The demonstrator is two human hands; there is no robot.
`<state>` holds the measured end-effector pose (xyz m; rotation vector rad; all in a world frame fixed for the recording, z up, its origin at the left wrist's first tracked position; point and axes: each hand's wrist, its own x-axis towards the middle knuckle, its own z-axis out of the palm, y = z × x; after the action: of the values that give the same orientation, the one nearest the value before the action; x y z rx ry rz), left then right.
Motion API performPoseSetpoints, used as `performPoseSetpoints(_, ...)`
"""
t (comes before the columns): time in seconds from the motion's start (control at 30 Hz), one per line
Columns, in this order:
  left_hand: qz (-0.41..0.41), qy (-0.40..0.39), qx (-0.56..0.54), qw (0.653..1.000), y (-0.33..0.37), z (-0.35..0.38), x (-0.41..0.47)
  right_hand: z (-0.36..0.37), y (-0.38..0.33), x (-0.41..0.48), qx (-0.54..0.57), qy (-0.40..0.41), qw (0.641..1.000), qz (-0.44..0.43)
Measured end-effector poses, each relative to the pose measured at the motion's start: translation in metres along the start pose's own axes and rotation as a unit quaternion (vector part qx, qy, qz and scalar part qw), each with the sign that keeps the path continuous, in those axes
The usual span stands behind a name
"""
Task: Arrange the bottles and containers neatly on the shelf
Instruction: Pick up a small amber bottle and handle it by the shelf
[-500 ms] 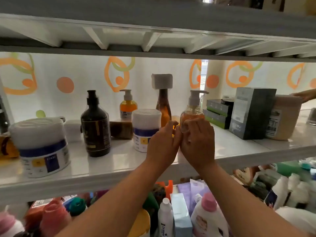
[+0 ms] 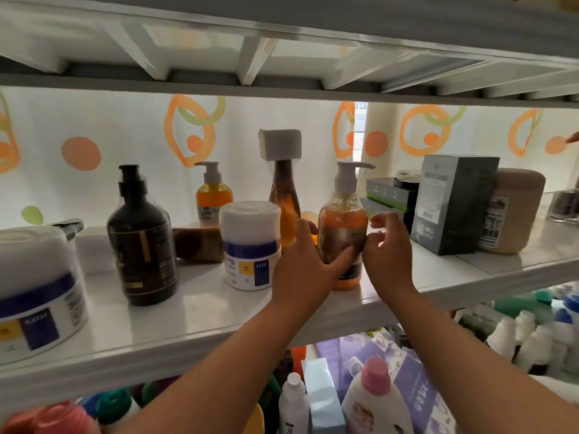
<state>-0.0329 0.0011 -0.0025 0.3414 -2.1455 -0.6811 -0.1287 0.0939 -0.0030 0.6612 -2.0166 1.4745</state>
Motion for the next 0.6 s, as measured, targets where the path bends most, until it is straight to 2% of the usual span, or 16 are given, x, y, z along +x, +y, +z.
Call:
performPoseSetpoints(0.1, -0.01, -0.051, -0.02, 0.998, -0.003, 0.005, 0.001, 0.004, 0.009, 0.014, 0.042, -0.078, 0.995, 0.034)
performPoseSetpoints(0.23, -0.016, -0.066, -0.026, 0.997, -0.006, 0.008, 0.003, 0.004, 0.025, 0.033, 0.099, -0.198, 0.973, 0.061)
performPoseSetpoints(0.37, -0.046, -0.087, -0.04, 0.994, -0.009, 0.009, 0.005, 0.003, 0.036, 0.041, 0.072, -0.298, 0.948, 0.083)
performPoseSetpoints(0.5, -0.065, -0.144, -0.048, 0.986, -0.01, 0.01, 0.007, 0.004, 0.044, 0.041, 0.069, -0.333, 0.937, 0.081)
performPoseSetpoints(0.6, -0.06, -0.143, -0.044, 0.987, -0.012, 0.01, 0.007, 0.009, 0.044, 0.042, 0.035, -0.357, 0.931, 0.065)
